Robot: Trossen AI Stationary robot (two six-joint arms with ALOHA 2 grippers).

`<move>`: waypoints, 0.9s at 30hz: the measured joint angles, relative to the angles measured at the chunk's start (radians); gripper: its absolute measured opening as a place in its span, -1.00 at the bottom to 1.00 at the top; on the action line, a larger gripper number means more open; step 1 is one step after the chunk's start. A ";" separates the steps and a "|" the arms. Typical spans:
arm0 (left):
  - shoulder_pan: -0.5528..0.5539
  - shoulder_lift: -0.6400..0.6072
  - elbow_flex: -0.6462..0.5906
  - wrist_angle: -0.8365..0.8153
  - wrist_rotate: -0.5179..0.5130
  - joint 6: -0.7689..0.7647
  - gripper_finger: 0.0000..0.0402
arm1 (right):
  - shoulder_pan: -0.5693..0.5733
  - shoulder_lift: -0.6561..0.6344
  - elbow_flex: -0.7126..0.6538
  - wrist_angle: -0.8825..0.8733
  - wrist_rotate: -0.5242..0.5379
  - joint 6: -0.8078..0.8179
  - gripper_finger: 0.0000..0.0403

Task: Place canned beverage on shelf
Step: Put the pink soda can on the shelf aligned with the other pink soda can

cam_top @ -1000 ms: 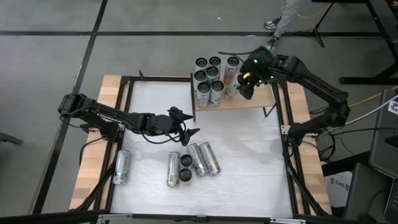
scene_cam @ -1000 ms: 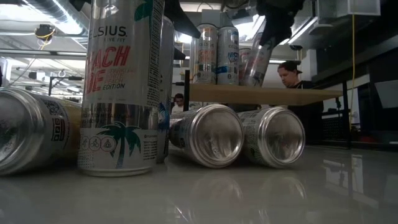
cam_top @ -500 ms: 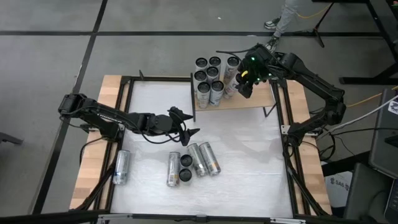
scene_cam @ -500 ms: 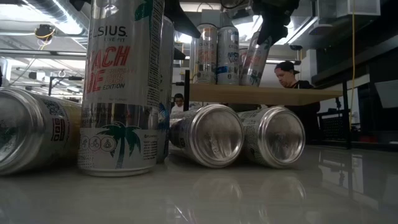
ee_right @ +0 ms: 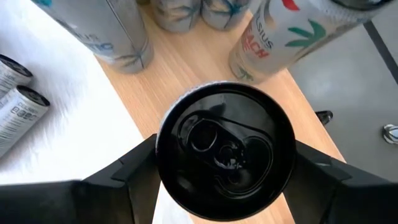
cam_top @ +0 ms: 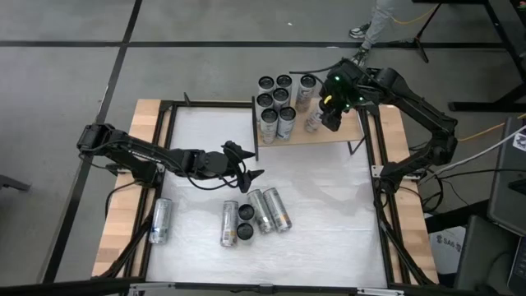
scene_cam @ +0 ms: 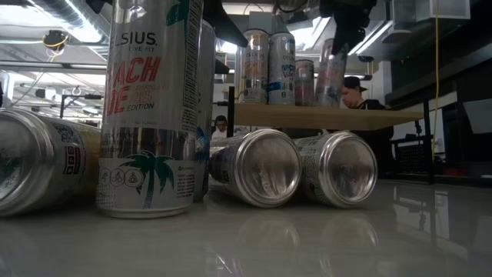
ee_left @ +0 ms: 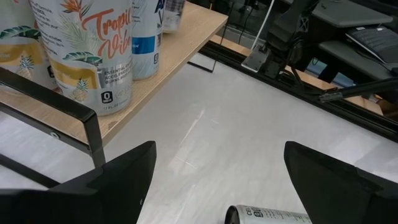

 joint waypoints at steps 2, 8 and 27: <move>0.000 0.000 0.000 0.000 0.000 0.000 0.74 | 0.000 0.000 0.000 -0.011 0.000 0.000 0.29; 0.000 0.000 0.000 0.000 0.000 0.000 0.74 | 0.000 0.000 0.000 -0.012 0.001 0.000 0.29; 0.000 0.000 0.000 0.000 0.000 0.000 0.74 | 0.000 0.000 0.000 -0.012 0.001 0.000 0.29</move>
